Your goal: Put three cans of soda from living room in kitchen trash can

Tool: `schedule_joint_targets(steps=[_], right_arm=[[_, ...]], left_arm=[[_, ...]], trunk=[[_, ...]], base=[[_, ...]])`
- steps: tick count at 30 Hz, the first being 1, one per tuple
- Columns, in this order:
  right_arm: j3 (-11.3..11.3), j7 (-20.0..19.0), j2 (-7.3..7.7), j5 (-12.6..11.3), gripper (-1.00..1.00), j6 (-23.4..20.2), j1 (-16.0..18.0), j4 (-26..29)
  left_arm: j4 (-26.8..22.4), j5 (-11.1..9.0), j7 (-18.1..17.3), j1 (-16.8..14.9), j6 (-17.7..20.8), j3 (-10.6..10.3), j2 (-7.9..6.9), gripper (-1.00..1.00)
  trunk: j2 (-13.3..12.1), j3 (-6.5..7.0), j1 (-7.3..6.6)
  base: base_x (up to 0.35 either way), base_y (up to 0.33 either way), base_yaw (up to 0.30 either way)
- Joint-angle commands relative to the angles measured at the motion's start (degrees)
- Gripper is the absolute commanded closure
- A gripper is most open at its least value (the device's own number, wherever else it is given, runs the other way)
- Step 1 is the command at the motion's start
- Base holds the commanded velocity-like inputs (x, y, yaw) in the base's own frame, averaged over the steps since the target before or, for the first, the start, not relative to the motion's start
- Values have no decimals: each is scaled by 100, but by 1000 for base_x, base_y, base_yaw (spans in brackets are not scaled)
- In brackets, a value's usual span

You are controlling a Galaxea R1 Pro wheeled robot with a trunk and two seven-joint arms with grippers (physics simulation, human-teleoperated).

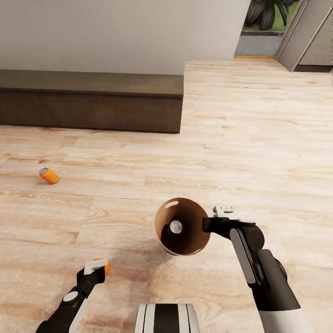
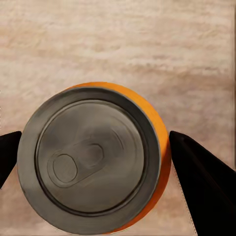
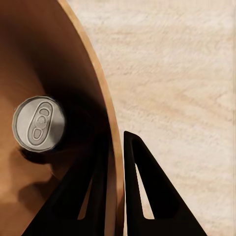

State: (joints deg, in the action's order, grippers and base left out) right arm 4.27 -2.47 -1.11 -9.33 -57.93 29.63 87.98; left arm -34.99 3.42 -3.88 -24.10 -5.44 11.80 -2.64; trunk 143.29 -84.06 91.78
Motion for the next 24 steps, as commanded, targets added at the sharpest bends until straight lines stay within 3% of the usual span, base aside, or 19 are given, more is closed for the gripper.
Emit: schedule_joint_targets(steps=[1,4,24], right_arm=[[4,-30,-2,-156,100,1,0,0],[4,-30,-2,-156,100,2,0,0],[-3,-27,-12,-156,100,5,-1,0]], left_arm=[[1,10,1,-1,-1,-1,0,100],[1,10,1,0,-1,-2,0,100],[0,10,0,0,-1,-2,0,100]], trunk=[[-1,23,-3],[-5,89,-11],[-808,519,-450]], base=[[0,0,0],[0,0,0],[0,0,0]])
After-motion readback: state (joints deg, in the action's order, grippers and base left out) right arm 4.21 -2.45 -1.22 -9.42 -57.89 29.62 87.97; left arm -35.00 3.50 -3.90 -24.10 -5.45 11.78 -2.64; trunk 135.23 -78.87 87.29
